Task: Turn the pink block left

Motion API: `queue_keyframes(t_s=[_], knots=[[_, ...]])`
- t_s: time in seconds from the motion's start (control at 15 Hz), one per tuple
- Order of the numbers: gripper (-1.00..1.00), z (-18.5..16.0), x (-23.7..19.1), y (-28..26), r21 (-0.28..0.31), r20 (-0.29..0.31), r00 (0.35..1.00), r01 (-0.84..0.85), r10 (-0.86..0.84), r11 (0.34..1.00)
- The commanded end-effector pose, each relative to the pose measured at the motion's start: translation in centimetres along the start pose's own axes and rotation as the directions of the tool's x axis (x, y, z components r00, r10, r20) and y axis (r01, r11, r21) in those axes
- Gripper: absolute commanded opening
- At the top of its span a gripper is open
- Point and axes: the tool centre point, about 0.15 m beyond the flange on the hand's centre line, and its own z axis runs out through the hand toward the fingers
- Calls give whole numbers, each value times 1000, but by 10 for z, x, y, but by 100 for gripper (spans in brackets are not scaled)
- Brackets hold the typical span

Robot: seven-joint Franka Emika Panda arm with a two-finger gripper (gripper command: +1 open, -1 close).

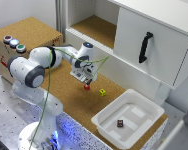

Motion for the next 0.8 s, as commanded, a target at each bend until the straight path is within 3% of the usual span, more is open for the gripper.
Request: queue_keyframes(t_s=[0.0,0.33,0.4,0.73], knots=[[100,35,34,12,20,56,997,-55,54,998],[100,40,33,18,16,60,994,-90,89,996],[-100,37,34,17,12,53,995,-81,81,997],[-100,37,28,14,11,68,995,-72,71,997]])
